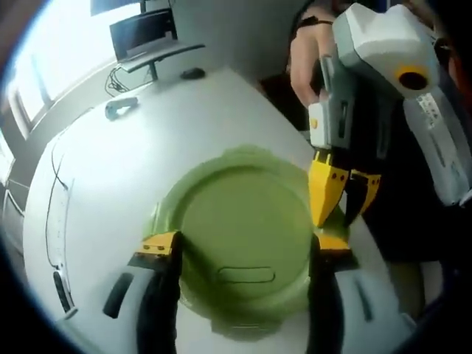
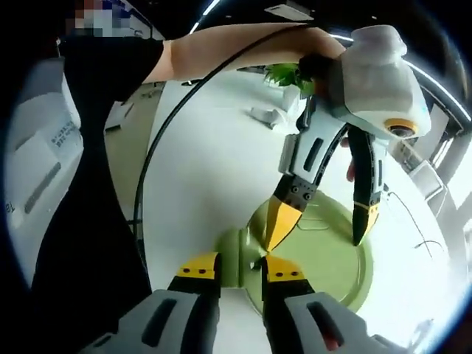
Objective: Pick up the tomato from the tabletop place it into the food storage container close the lid and lock the latches
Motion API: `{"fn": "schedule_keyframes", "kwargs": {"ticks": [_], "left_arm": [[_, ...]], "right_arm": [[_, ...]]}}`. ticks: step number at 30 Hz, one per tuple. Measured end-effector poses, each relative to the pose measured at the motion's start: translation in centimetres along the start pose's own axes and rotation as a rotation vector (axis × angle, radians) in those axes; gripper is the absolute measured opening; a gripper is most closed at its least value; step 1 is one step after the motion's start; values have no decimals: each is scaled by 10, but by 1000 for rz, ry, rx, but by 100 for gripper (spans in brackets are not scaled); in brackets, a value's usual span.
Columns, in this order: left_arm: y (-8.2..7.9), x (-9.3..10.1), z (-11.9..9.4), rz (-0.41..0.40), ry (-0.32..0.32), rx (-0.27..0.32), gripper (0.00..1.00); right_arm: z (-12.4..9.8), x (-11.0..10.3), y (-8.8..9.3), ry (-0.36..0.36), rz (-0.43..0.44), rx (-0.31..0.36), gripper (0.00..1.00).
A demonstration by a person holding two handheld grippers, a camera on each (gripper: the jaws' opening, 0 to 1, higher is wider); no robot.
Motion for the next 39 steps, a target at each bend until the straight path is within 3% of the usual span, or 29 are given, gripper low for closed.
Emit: {"fn": "schedule_keyframes", "kwargs": {"ticks": [6,11,15,18,20,30,34,39], "left_arm": [[3,-3,-2,-2,-2,9,61],[3,-1,-3,-2,-3,13,61],[2,0,-2,-1,-3,11,61],[2,0,-3,-3,-4,12,61],[1,-1,-3,-6,-4,16,61],[0,0,-2,-19,-9,25,61],[0,2,-1,-29,-12,32,61],[0,3,0,-43,-19,42,63]], "right_arm": [[3,-2,-1,69,-88,-38,13],[4,-3,0,85,-91,-54,12],[4,-4,2,118,-163,-83,12],[4,-4,3,124,-166,-84,12],[-2,8,3,133,-192,-81,12],[-1,7,4,182,-237,-74,11],[-4,22,-4,202,-269,-71,11],[-3,21,-5,245,-315,-70,10]]}}
Point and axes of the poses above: the point that each gripper's makers call its tool centre point, and the gripper's own axes: z roughly forward along the fingers, x roughly to its right, y roughly out of its underside, the point moved 4 cm from there along -z, roughly backward along the fingers, and after that the axes turned 5 degrees about -x, right-handed, at the moved point
